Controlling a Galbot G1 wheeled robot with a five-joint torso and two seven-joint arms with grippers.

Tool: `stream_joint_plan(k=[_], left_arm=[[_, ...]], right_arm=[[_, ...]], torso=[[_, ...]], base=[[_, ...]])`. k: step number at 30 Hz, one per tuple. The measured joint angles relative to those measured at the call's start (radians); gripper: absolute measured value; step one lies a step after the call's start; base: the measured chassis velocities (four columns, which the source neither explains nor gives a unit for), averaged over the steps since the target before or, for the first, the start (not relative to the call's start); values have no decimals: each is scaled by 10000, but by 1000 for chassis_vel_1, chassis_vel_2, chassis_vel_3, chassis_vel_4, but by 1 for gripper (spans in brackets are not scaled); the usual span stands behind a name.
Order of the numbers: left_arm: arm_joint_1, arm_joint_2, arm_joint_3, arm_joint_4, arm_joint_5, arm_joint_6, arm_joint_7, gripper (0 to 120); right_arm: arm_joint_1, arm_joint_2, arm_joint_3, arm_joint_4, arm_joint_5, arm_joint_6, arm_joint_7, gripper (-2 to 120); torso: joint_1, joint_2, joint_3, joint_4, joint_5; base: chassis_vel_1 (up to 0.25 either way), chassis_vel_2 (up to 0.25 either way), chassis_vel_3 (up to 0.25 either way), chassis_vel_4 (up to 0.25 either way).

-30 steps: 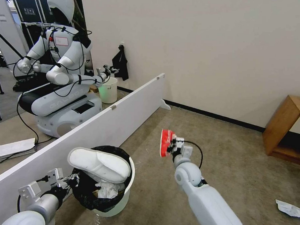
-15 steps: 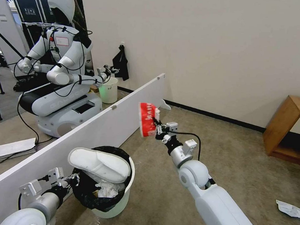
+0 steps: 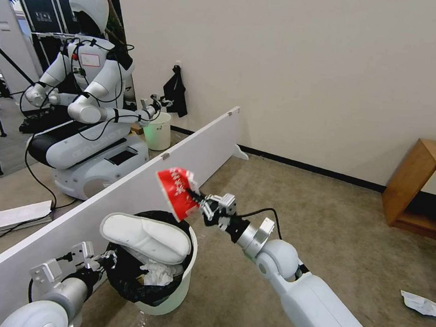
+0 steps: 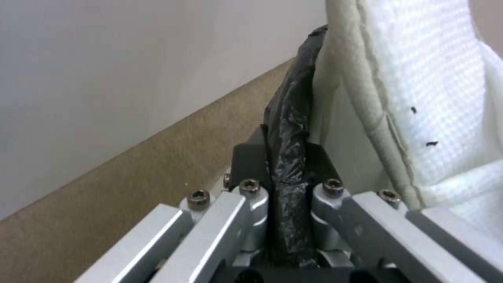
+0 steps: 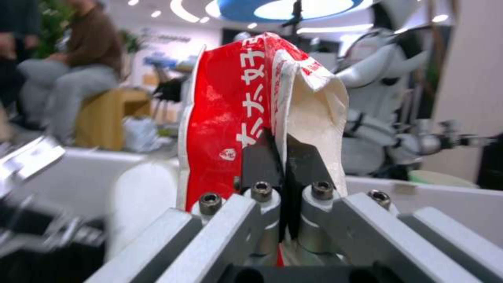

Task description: Pick up the trash bin, then pick up the garbage from the floor and place it into the trash bin.

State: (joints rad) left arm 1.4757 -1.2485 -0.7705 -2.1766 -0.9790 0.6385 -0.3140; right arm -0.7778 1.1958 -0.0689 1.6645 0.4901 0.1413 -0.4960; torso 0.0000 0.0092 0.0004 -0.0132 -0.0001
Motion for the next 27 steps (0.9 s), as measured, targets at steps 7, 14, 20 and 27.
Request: stream_joint_plan(k=[7, 14, 20, 27], left_arm=[[-35, 170, 109, -85, -11, 79, -83, 4], [-71, 232, 99, -128, -12, 99, -100, 4], [-97, 243, 107, -134, -18, 102, -78, 4], [-87, 122, 150, -230, -36, 105, -78, 4]], right_arm=[[-49, -378, -464, -8, -172, 42, -395, 0], [-76, -835, -1134, -120, -201, 43, -377, 0], [-16, -865, -1667, -464, -252, 38, -177, 0], [117, -568, -1935, -822, -255, 11, 128, 0]], torso=[[0, 0, 0, -1, 1], [0, 0, 0, -1, 1], [0, -1, 0, -1, 0], [0, 0, 0, 2, 1]], base=[[0, 0, 0, 0], [0, 0, 0, 0], [0, 0, 0, 0], [0, 0, 0, 0]])
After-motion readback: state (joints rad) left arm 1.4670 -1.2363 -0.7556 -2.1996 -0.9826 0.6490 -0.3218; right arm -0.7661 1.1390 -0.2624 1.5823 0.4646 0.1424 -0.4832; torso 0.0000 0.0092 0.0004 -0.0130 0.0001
